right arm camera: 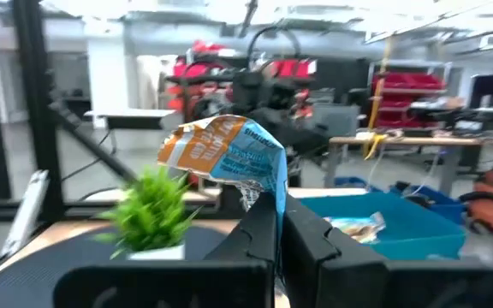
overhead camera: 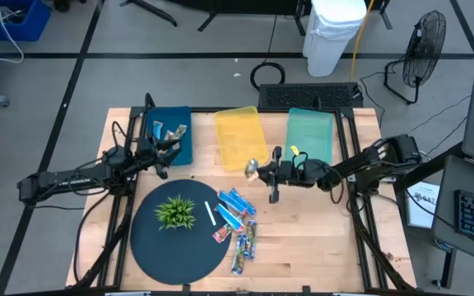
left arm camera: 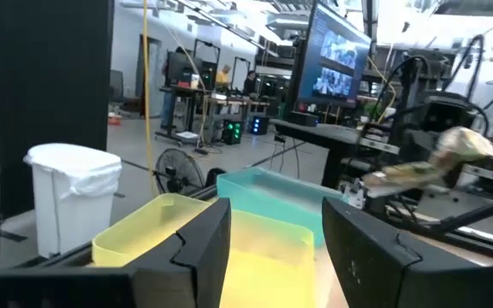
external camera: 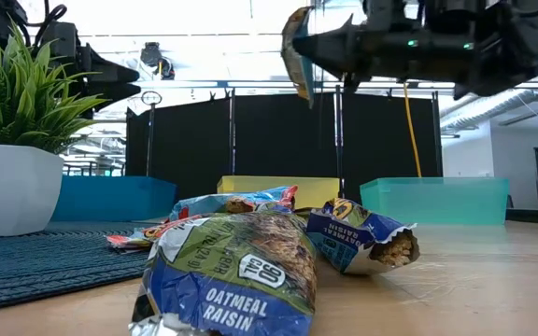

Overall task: Pick and place Granola Bars by type
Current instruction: Put the yellow granola bar into the blue bin

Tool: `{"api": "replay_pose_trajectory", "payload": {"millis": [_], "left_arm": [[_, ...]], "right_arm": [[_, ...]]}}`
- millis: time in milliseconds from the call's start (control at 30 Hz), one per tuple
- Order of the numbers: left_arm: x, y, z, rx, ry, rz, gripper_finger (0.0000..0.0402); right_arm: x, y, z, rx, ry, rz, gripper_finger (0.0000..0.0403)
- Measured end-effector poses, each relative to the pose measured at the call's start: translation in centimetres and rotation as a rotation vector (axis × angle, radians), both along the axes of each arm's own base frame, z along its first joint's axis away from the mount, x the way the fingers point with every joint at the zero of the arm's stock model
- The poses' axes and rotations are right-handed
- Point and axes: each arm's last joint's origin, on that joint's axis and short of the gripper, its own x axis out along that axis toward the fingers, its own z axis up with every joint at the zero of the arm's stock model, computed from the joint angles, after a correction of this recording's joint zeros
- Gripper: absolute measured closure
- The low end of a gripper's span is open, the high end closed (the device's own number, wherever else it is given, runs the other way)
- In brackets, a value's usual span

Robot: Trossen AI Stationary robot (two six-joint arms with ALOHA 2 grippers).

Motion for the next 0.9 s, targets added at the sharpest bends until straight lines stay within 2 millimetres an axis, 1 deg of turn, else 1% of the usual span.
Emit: {"api": "replay_pose_trajectory", "payload": {"millis": [200,367,467,533,633,700,800,900], "left_arm": [[0.2,0.1,-0.2,0.0,0.017,0.034,0.0215],[1.2,-0.8,0.5,0.182,-0.006,-0.074,0.0215],[2.0,-1.6,0.6,0.284,0.006,-0.087,0.0214],[2.7,-2.1,0.4,0.314,0.044,-0.065,0.0208],[4.2,-2.8,0.5,0.331,0.116,-0.03,0.0193],[5.5,-3.3,0.7,0.344,0.17,-0.029,0.0183],[7.9,-4.1,1.2,0.397,0.235,-0.061,0.0175],[10.7,-4.9,1.9,0.46,0.279,-0.086,0.0178]], "right_arm": [[1.3,-1.1,-0.8,-0.002,0.016,-0.037,0.0403],[2.2,-1.8,-1.3,-0.006,0.026,-0.054,0.0403],[2.3,-2.2,-1.2,-0.01,0.013,-0.025,0.0403],[2.4,-2.3,-1.1,-0.011,0.005,-0.028,0.0403],[2.4,-2.6,-0.9,-0.014,-0.008,-0.04,0.0403],[2.4,-2.9,-0.9,-0.012,-0.016,-0.046,0.0403],[2.4,-3.1,-0.8,-0.012,-0.017,-0.055,0.0403],[2.4,-3.2,-0.9,-0.013,-0.016,-0.058,0.0403]]}}
